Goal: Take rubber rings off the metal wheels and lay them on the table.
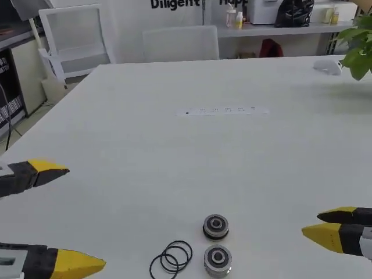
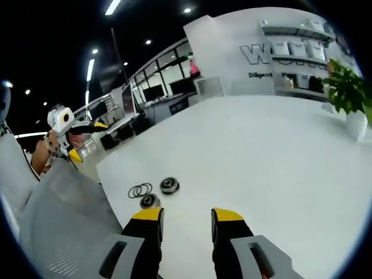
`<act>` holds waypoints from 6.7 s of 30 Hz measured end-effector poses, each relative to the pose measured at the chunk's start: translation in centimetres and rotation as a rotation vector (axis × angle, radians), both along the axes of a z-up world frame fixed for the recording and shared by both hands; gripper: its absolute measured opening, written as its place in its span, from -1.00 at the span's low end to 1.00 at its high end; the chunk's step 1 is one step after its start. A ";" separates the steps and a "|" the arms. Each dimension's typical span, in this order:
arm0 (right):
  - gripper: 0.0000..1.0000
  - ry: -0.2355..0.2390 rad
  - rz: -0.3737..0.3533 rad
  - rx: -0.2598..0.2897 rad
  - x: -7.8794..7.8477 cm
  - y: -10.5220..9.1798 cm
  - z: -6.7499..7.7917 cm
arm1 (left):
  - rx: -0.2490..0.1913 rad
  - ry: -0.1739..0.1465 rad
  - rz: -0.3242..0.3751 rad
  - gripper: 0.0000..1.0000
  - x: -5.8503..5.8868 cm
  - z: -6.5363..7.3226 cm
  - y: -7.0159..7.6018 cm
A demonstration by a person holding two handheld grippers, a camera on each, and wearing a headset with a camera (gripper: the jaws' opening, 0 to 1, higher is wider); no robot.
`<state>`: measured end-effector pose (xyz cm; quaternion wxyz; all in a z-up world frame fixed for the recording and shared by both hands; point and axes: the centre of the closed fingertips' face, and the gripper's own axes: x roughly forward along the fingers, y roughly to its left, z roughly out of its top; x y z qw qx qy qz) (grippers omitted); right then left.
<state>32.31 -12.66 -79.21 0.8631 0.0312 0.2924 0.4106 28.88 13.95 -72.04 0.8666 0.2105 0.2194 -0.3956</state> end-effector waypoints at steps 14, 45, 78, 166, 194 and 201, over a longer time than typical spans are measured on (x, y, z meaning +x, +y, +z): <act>-0.38 0.035 -0.016 0.039 -0.2 0.0 -1.0 | 0.020 -0.016 -0.085 0.65 2.2 0.4 -3.1; -0.41 0.029 0.107 0.034 2.3 5.1 -3.1 | -0.193 -0.085 -0.151 0.18 7.7 0.2 -11.9; -0.46 0.003 0.258 0.033 4.0 10.4 -6.1 | -0.066 0.083 -0.206 -0.42 8.8 -10.7 -15.1; -0.72 -0.139 0.304 -0.103 3.6 11.5 -7.5 | -0.060 0.113 -0.176 -0.73 8.0 -12.8 -14.8; -1.00 0.328 -0.035 0.306 4.7 10.4 -7.0 | -0.074 0.106 -0.167 -0.74 8.0 -12.8 -14.6; -1.00 0.357 -0.050 0.398 4.7 10.5 -5.9 | -0.075 0.102 -0.165 -0.74 8.0 -12.8 -14.6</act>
